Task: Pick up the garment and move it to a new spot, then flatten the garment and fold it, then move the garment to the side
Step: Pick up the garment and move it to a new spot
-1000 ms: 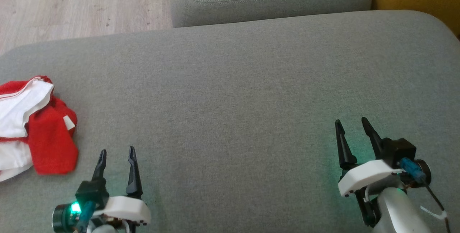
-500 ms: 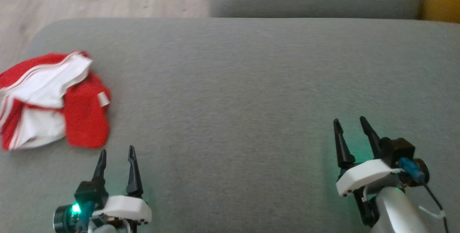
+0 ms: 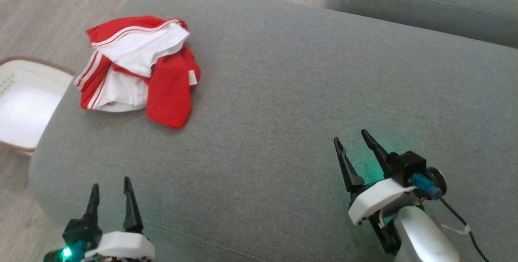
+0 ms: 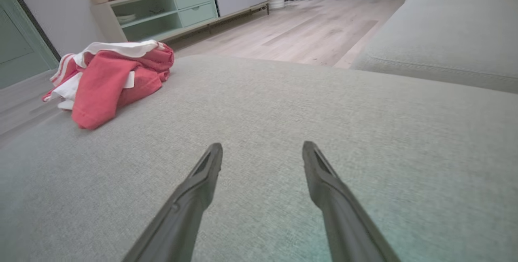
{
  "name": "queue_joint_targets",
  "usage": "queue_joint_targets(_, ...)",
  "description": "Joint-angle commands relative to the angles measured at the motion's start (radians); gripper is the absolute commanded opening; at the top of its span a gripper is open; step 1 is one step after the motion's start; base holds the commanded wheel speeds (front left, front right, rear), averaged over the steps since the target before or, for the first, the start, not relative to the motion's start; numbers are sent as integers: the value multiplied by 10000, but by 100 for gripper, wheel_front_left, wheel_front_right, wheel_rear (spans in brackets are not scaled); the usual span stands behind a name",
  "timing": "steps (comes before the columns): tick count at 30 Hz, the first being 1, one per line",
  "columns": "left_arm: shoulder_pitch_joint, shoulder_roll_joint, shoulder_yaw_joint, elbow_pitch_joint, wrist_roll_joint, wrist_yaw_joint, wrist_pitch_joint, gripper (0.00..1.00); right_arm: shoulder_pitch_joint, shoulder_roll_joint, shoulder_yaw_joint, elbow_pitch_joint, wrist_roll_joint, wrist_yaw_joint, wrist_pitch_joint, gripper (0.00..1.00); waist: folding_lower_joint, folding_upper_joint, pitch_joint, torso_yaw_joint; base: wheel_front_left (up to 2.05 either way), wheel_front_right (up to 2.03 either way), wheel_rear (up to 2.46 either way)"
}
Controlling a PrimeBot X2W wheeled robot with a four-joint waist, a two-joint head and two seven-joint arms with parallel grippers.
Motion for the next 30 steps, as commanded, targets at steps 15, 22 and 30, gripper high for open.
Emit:
queue_joint_targets(15,-3324,1152,1470,-1042,419,-980,-97,100,-1036,-591,820,-759,81,-7,-136,100,0,0,1762,-749,0,0,0)
queue_joint_targets(22,-5387,2191,680,517,236,-1347,-25,100,-1363,-790,1218,-1190,246,-7,-136,100,0,0,2465,-1332,0,0,0)
queue_joint_targets(30,-7381,3497,-1402,2293,-614,-1387,821,100,-1681,-946,1610,-1509,534,-7,-136,100,0,0,3285,-2085,0,0,0)
